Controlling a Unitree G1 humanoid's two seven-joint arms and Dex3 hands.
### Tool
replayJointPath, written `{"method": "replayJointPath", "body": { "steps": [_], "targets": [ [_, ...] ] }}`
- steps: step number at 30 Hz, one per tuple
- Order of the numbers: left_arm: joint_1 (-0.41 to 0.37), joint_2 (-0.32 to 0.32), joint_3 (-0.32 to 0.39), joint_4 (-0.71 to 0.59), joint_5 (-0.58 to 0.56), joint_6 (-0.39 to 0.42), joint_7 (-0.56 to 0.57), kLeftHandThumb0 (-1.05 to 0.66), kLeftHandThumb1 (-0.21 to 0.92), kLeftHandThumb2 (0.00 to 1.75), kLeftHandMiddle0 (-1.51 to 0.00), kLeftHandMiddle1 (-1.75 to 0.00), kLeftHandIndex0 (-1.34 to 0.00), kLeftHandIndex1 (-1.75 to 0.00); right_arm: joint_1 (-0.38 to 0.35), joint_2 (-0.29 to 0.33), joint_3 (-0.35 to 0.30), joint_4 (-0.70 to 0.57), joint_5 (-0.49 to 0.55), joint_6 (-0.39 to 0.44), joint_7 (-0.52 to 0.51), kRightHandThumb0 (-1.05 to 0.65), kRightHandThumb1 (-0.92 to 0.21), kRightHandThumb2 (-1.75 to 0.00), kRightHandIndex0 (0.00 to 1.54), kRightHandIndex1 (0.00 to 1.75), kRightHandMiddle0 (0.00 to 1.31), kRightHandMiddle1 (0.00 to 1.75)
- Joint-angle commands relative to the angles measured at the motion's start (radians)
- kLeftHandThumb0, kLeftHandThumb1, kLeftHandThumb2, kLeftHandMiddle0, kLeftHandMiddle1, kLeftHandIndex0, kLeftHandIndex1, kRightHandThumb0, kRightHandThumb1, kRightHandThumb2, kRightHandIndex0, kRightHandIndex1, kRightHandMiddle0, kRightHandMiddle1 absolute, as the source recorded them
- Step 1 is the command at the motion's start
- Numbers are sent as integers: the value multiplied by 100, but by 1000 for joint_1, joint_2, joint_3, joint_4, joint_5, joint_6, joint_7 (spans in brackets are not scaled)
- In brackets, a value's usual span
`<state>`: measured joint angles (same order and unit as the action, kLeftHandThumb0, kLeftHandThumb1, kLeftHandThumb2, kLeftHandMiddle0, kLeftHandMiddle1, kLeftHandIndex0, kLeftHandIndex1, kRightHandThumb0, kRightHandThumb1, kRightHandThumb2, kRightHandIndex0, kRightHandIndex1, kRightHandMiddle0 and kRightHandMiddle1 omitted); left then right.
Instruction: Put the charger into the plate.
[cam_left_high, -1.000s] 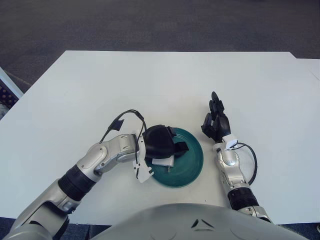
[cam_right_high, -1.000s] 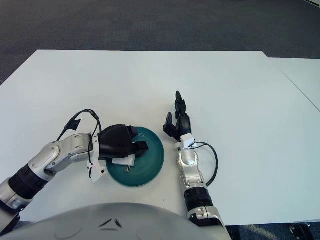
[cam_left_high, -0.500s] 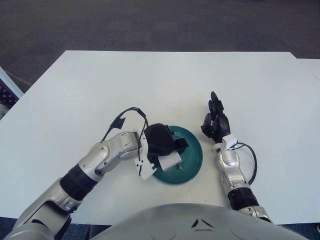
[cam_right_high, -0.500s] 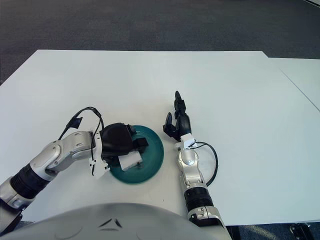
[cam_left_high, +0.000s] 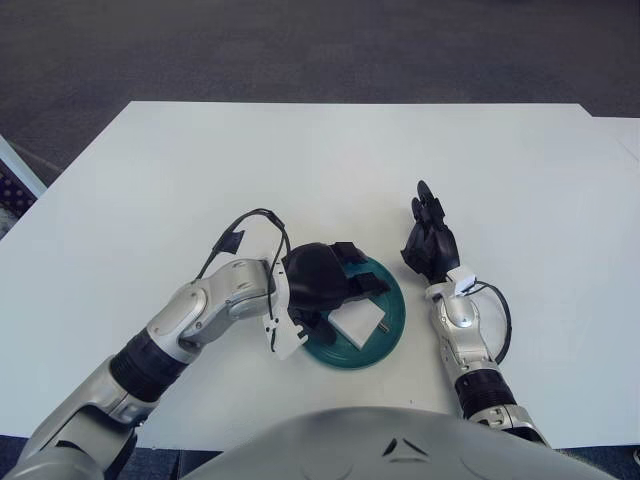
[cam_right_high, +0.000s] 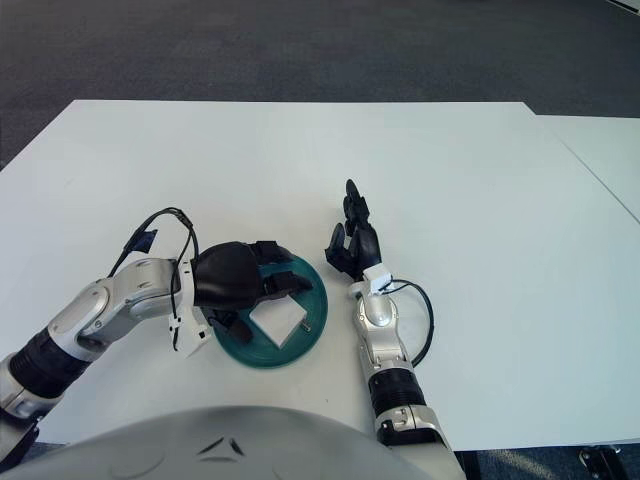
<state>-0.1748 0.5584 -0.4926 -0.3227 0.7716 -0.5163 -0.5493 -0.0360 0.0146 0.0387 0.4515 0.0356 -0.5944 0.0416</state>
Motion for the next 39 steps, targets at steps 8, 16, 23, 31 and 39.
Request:
{"method": "replayJointPath", "body": {
  "steps": [8,16,23,31,39],
  "targets": [
    [1,-11,75,74,-25,-59,168,-105,92,69,0,0,0,0,108,-12,-19,88,-12,-14,35,-86,-92,-104,4,1,1,7],
    [-45,-11,193,87,-134,20,155,-105,92,60,0,0,0,0,108,-12,1,97,-83,-33,-19,-90,-92,-101,1,0,1,9],
    [80,-210,424,194,-650,286,202,-105,92,57,0,0,0,0,122,23,-6,90,-76,2,-77,-95,-92,-98,0,0,0,5],
    [146,-607,607,87,-1233,596,499,-105,92,71,0,0,0,0,123,15,-8,90,-75,-4,-74,-98,-92,-98,0,0,0,1],
    [244,-755,601,49,-1250,582,628,-105,92,84,0,0,0,0,116,14,-10,100,-78,-14,-78,-99,-92,-98,0,0,2,2]
  ]
}}
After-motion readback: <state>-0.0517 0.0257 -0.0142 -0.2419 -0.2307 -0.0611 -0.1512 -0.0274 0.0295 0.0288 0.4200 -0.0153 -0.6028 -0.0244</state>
